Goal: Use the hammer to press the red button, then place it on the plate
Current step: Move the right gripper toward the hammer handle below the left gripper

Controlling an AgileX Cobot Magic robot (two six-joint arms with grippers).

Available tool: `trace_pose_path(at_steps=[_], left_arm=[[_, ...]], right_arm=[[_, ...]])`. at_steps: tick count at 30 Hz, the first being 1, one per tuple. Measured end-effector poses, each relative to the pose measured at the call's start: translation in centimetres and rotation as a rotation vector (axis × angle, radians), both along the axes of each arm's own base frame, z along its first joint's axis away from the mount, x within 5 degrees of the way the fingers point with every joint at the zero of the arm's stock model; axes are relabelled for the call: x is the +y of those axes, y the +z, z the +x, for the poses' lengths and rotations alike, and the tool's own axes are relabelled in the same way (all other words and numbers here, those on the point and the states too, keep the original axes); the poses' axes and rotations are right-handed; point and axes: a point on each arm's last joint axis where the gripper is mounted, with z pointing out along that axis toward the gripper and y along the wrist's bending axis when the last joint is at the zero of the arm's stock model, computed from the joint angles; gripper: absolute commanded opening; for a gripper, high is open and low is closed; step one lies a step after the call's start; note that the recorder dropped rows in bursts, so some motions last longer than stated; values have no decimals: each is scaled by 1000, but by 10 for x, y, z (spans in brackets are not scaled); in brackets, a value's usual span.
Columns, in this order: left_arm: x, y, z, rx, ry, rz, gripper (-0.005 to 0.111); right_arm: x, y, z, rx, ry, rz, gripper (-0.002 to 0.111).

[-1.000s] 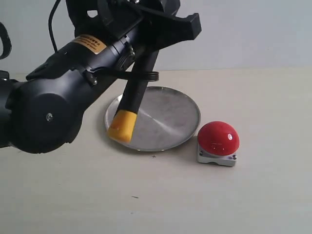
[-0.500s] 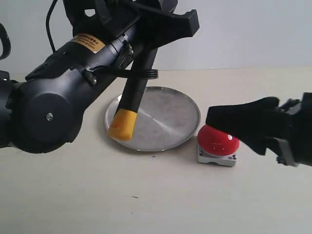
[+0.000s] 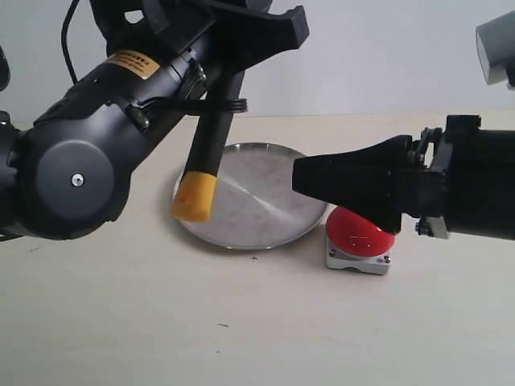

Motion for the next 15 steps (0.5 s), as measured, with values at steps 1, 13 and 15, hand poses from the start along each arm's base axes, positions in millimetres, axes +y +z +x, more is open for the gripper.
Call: trace_pose_path(at_steps=[1,13,15], left_arm=[[1,0,1,5,9,-6,0],[3,1,2,-21,31,20,0],[3,1,2,-21,31,20,0]], right_arm=[[0,1,1,4,-8,2,60],[-4,-1,7,0,-81,-37,60],[-4,-1,8,4,-90,-39,60]])
